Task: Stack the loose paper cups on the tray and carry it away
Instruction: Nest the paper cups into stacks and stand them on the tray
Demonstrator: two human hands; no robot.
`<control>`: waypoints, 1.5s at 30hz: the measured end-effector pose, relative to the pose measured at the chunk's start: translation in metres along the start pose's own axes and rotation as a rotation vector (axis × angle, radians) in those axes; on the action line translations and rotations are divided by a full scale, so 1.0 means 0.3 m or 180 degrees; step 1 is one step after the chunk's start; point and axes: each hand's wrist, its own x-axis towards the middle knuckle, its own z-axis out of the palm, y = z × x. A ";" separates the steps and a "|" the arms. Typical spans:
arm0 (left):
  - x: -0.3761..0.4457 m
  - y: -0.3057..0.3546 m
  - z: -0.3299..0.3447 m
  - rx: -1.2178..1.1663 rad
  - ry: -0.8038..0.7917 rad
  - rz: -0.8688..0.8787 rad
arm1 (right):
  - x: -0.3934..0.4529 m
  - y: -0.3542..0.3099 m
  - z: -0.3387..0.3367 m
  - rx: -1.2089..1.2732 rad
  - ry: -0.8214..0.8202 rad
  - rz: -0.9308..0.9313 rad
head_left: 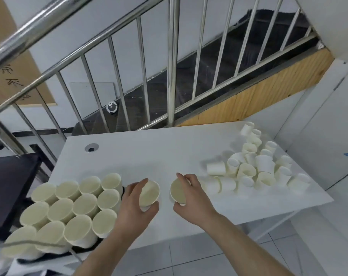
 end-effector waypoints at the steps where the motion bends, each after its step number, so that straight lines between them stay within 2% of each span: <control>1: 0.001 -0.034 -0.056 0.0011 0.0011 0.0009 | 0.018 -0.052 0.035 0.0009 0.0002 -0.0009; 10: 0.054 -0.374 -0.516 0.0114 0.0122 -0.0208 | 0.188 -0.483 0.347 0.0104 -0.0061 -0.0028; 21: 0.077 -0.608 -0.798 0.0365 0.0429 -0.0776 | 0.309 -0.765 0.567 0.0165 -0.0359 -0.0440; 26: 0.067 -0.667 -0.835 0.0459 0.0421 -0.0892 | 0.338 -0.831 0.646 0.0014 -0.0582 -0.0572; 33: 0.071 -0.726 -0.819 0.0657 0.0153 -0.0958 | 0.358 -0.844 0.725 -0.0274 -0.0882 -0.0478; 45: 0.087 -0.799 -0.809 0.0823 -0.0051 -0.0964 | 0.375 -0.842 0.786 -0.0720 -0.0826 -0.0502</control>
